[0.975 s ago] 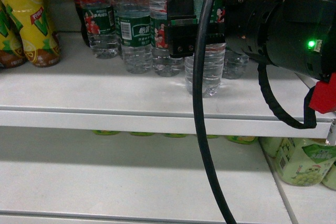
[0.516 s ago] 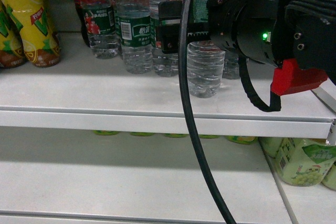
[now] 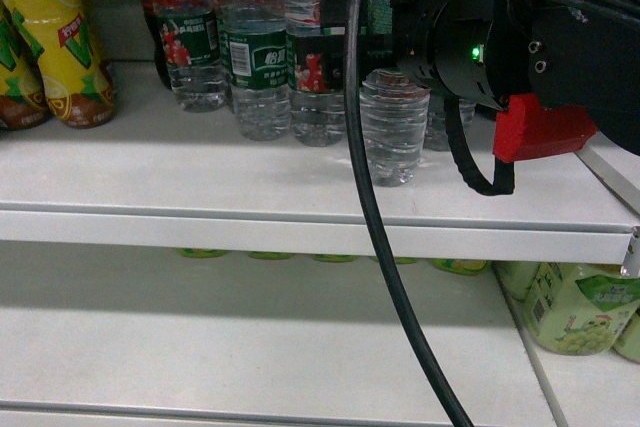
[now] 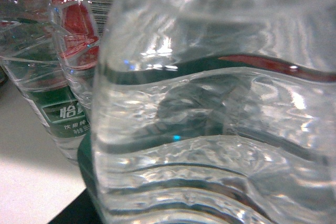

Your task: Move water from second to third shelf

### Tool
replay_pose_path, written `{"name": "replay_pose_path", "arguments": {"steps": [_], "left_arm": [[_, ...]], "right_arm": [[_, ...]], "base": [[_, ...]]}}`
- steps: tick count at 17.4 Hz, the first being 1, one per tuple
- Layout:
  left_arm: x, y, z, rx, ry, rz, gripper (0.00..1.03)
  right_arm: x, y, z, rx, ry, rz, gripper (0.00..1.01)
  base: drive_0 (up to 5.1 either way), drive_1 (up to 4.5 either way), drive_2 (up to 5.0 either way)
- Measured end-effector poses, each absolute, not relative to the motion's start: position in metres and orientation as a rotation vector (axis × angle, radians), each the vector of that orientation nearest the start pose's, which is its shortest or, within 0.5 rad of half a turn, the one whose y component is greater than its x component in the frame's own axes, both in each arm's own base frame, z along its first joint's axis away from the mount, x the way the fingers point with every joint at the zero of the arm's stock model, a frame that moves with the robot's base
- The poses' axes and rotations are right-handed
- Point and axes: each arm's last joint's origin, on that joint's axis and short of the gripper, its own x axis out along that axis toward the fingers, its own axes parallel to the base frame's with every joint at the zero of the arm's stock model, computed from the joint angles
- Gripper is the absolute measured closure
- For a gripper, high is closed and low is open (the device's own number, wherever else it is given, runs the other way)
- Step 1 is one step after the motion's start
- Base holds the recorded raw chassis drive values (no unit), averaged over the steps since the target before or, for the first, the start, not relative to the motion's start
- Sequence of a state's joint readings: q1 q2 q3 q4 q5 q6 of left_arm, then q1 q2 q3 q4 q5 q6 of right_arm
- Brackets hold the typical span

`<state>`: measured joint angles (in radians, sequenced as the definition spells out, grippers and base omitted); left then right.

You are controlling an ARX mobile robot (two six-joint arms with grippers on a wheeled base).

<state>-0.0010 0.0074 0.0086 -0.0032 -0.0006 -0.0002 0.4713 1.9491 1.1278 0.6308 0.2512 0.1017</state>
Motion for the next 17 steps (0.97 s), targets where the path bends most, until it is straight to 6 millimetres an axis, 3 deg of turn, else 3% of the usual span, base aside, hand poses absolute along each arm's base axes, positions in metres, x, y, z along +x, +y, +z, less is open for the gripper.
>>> {"name": "replay_pose_path", "arguments": {"steps": [2, 4, 7, 11, 17], "left_arm": [[0.098, 0.000, 0.166, 0.000, 0.002, 0.000, 0.05], [0.098, 0.000, 0.166, 0.000, 0.002, 0.000, 0.05], [0.098, 0.000, 0.166, 0.000, 0.002, 0.000, 0.05], [0.098, 0.000, 0.166, 0.000, 0.002, 0.000, 0.05], [0.098, 0.000, 0.166, 0.000, 0.002, 0.000, 0.05]], "right_arm": [[0.379, 0.185, 0.192, 0.054, 0.190, 0.211, 0.47], [0.375, 0.183, 0.193, 0.060, 0.191, 0.216, 0.56], [0.362, 0.179, 0.195, 0.073, 0.201, 0.247, 0.58], [0.324, 0.166, 0.197, 0.078, 0.215, 0.322, 0.58], [0.258, 0.109, 0.214, 0.074, 0.121, 0.281, 0.59]], "base": [[0.0, 0.00, 0.0], [0.0, 0.00, 0.0], [0.0, 0.00, 0.0], [0.0, 0.00, 0.0], [0.0, 0.00, 0.0]]}}
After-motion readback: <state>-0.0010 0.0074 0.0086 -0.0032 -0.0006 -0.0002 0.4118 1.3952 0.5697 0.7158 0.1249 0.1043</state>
